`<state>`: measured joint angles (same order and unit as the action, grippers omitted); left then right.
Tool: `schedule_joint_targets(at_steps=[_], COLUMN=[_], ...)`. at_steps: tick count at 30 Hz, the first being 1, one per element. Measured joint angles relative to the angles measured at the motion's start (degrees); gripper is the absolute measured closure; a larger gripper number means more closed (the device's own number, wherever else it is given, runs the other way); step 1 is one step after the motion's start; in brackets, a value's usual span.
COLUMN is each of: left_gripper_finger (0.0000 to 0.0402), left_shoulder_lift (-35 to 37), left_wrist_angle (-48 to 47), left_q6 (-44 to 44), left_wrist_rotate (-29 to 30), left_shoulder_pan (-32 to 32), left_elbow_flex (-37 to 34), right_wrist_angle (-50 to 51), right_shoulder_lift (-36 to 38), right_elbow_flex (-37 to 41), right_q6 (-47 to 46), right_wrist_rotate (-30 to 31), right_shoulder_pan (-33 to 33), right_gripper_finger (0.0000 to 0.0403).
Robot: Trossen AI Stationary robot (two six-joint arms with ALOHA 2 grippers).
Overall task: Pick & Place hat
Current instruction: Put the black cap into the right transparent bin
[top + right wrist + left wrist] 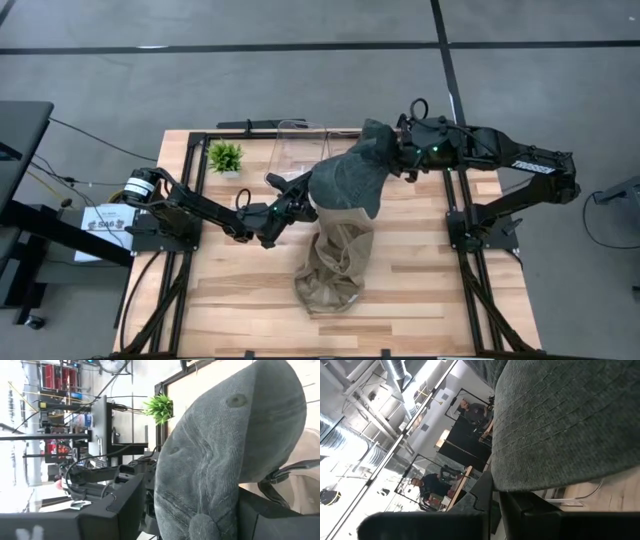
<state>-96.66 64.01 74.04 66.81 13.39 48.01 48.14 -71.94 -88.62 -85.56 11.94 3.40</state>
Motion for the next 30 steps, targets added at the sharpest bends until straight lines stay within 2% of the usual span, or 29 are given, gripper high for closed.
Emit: schedule_joint_targets(at_steps=[6,12,22,30], left_gripper_finger=[0.0385,0.0385,0.0385,0.0385], left_shoulder_lift=[0.0,0.0,0.0,-0.02], left_wrist_angle=[0.02,0.04,0.28,0.21], left_q6=[0.0,0.0,-0.02,0.0], left_wrist_rotate=[0.0,0.0,-0.16,0.03], left_shoulder_pan=[0.0,0.0,0.0,0.0], left_elbow_flex=[0.0,0.0,0.0,0.0], right_wrist_angle=[-1.12,-1.36,-10.91,-8.78], right_shoulder_lift=[-0.02,-0.52,-0.5,-0.5], right_elbow_flex=[0.0,0.02,0.02,0.02], right_q6=[1.64,10.87,28.69,24.31], right_wrist_rotate=[0.0,0.02,1.76,3.7], right_shoulder_pan=[0.0,0.02,0.02,0.57], right_gripper_finger=[0.0198,0.0198,0.0185,0.0184])
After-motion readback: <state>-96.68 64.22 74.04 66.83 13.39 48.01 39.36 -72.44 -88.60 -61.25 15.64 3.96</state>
